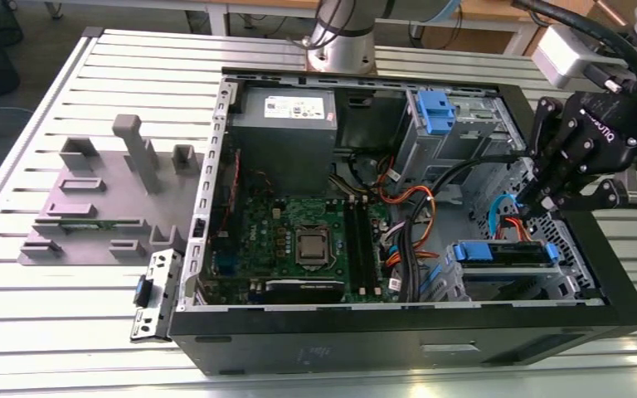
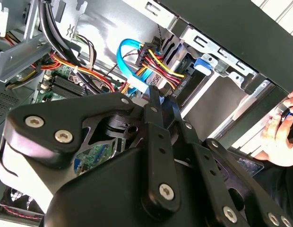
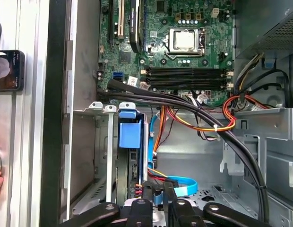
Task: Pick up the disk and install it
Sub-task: 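Insert the second disk wire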
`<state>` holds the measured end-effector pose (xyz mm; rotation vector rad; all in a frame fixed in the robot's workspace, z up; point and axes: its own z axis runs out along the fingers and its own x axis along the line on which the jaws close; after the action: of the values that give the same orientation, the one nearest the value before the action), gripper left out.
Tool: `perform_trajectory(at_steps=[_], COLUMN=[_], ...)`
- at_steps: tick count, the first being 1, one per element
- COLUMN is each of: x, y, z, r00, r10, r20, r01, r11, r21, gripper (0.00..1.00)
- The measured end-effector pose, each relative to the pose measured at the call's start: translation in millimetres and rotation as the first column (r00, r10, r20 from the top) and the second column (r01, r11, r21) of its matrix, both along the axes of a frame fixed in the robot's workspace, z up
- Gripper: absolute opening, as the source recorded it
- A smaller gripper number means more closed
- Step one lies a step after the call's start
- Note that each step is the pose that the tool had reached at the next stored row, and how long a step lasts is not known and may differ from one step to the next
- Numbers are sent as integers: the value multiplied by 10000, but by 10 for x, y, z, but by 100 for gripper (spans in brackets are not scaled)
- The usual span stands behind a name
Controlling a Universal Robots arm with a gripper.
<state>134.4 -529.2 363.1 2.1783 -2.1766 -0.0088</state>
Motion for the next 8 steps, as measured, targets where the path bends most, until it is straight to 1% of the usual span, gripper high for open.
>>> perform_trajectory(at_steps=[3, 6, 7, 8], x=[2, 4, 4, 4], y=[0, 0, 0, 0], z=[-40, -50, -50, -52], r00=[10000, 10000, 10000, 10000], r10=[6, 5, 6, 6], r20=[-6, -8, -7, -7], r01=[-6, -5, -6, -6], r11=[10000, 10000, 10000, 10000], r21=[-11, -18, -18, -16], gripper=[24, 24, 22, 16])
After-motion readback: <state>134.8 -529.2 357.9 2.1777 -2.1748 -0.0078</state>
